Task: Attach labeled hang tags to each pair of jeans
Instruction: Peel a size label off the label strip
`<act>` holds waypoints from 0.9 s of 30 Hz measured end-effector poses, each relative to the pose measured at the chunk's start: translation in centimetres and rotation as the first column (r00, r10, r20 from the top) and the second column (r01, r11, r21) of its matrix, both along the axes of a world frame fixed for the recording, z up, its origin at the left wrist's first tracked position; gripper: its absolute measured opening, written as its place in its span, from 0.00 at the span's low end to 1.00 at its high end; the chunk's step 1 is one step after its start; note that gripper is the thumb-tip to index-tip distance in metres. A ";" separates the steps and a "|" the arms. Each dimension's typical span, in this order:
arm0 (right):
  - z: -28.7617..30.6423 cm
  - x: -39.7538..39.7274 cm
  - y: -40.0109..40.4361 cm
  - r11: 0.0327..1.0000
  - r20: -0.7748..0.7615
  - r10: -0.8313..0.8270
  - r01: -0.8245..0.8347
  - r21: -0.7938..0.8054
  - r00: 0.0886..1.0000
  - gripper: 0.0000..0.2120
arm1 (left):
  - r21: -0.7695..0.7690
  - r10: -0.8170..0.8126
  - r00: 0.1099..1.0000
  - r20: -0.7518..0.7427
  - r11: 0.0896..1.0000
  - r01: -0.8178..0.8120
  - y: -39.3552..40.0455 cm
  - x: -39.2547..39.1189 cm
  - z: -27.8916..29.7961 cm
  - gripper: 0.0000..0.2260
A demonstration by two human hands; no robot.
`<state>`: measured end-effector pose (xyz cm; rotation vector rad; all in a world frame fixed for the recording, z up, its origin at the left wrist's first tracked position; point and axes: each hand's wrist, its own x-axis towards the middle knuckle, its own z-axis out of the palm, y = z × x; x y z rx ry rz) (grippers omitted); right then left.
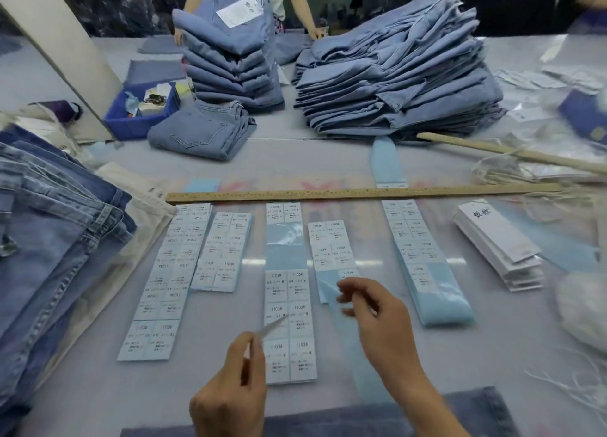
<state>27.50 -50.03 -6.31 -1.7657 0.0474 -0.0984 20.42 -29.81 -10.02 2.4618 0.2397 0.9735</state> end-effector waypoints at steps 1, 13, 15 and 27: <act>-0.6 0.6 -0.1 0.948 0.106 0.058 -0.022 -0.319 0.993 0.15 | -0.030 0.020 1.000 -0.002 0.999 -0.020 0.3 -0.3 0.0 0.08; -2.5 13.5 3.0 0.209 -0.263 0.204 -0.304 -0.929 0.943 0.28 | -0.438 -0.012 0.997 -0.071 0.899 -0.021 2.4 -3.3 -1.5 0.06; -1.1 14.3 3.3 0.182 -0.356 0.204 -0.393 -0.901 0.912 0.31 | -0.446 -0.014 0.998 -0.062 0.895 -0.015 2.5 -3.5 -1.7 0.06; -2.3 18.3 0.7 0.380 -0.289 0.084 -0.299 -0.875 0.954 0.26 | -0.369 0.043 0.985 0.167 0.929 0.022 -1.6 6.5 1.1 0.06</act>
